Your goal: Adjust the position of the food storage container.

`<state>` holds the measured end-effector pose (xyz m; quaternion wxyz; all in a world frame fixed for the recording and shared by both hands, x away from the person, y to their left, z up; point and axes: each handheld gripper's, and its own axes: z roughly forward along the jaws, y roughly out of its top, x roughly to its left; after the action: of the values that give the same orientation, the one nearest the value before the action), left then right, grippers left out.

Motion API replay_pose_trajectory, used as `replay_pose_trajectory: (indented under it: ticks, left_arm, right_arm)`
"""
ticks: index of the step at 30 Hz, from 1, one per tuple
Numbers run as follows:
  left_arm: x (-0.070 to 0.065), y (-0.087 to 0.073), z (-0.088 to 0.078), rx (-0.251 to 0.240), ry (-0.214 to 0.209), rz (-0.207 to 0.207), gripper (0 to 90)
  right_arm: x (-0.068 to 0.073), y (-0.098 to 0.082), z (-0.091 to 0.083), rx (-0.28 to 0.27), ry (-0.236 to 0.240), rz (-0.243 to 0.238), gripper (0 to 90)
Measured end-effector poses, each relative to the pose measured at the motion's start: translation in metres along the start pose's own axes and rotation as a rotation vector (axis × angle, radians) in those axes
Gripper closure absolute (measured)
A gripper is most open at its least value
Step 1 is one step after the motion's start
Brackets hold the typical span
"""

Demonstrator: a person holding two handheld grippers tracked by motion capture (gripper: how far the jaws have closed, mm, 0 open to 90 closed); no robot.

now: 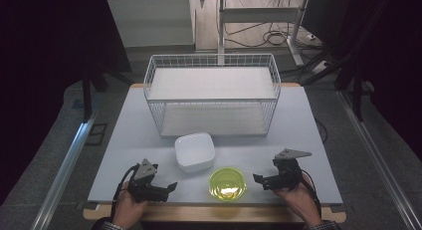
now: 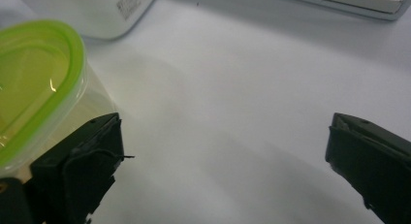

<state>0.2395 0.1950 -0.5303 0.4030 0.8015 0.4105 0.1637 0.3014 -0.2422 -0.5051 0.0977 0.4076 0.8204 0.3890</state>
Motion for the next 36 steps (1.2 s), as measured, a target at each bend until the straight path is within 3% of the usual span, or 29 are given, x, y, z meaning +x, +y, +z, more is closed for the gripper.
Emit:
replay_pose_trajectory:
  ticks: [7,15,19,20,23,25,29,32,33,36]
  left_arm:
    - [0.002,0.002,-0.003,-0.036,-0.02,-0.026,4.6]
    - [-0.003,0.004,0.002,-0.003,-0.014,0.015,4.4]
    - [-0.003,0.005,0.003,0.0,0.012,0.03,4.6]
    - [-0.003,0.006,0.004,-0.001,0.011,0.035,4.7]
    - [-0.005,0.006,0.004,0.002,0.009,0.044,4.7]
    - [-0.006,0.006,0.004,0.004,0.009,0.055,4.7]
    - [-0.006,0.006,0.004,0.001,0.012,0.059,4.7]
    - [-0.006,0.006,0.004,0.002,0.015,0.059,4.7]
    - [-0.007,0.006,0.004,0.002,0.017,0.061,4.7]
    - [-0.007,0.006,0.005,0.003,0.018,0.064,4.7]
  right_arm:
    - [0.006,0.002,0.001,0.031,-0.02,-0.023,9.5]
    - [0.007,0.003,-0.003,0.046,-0.027,-0.024,25.4]
    - [0.009,0.007,-0.005,0.029,-0.015,-0.039,34.7]
    - [0.011,0.009,-0.005,0.028,-0.005,-0.056,41.0]
    - [0.013,0.011,-0.004,0.031,-0.001,-0.067,46.1]
    - [0.017,0.014,-0.007,0.026,0.001,-0.099,54.7]
    - [0.022,0.019,-0.011,0.005,0.006,-0.126,61.5]
    - [0.032,0.025,-0.015,-0.008,0.005,-0.165,73.1]
    - [0.032,0.025,-0.015,-0.008,0.005,-0.165,73.1]
    - [0.047,0.031,-0.015,-0.013,0.041,-0.208,83.3]
